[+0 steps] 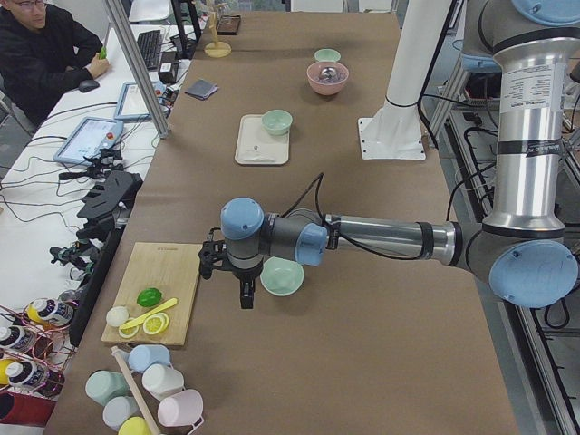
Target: Stack green bowls together
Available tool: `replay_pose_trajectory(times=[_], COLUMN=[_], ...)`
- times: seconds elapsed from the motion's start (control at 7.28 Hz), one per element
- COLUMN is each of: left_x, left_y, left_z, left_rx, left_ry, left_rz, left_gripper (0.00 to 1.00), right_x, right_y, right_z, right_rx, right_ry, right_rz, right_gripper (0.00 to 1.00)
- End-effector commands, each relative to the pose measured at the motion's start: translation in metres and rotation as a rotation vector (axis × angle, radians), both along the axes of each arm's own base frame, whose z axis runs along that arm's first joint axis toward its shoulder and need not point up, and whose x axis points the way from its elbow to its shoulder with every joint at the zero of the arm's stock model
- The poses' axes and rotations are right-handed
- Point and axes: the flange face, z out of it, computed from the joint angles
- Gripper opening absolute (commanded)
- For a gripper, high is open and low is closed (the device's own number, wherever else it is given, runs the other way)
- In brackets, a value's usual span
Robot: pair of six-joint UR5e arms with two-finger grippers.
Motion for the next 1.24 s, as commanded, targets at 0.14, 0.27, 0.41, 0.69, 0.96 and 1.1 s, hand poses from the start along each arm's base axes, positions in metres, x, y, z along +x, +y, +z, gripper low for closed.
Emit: replay_pose_trajectory(times=[0.14,0.27,0.41,0.69,0.96,1.1], left_x=[0.002,0.009,0.046,0.076,0.107,0.124], left_y=[-0.018,-0.020,-0.015,0.027,0.047,0.053], left_z=[0.004,0.002,0.007,0.036,0.067,0.081], left_rx=[0.017,0.054,0.088,0.093,0.085,0.089], left_ry=[0.007,0.008,0.015,0.039,0.051,0.055], left_rz=[0.004,0.017,0.090,0.094,0.140,0.181], left_gripper=[0.98,0.98,0.98,0.98,0.98,0.98], right_x=[0.000,0.000,-0.001,-0.001,-0.001,-0.001], right_y=[0.000,0.001,0.001,0.001,0.001,0.002], right_z=[-0.003,-0.003,-0.003,-0.003,-0.001,0.000], right_rx=[0.006,0.004,0.004,0.004,0.001,0.000], right_ry=[0.001,-0.001,-0.001,-0.001,-0.001,-0.001], right_rz=[0.001,0.001,-0.001,-0.001,-0.001,-0.001], right_gripper=[1.00,1.00,1.00,1.00,1.00,1.00])
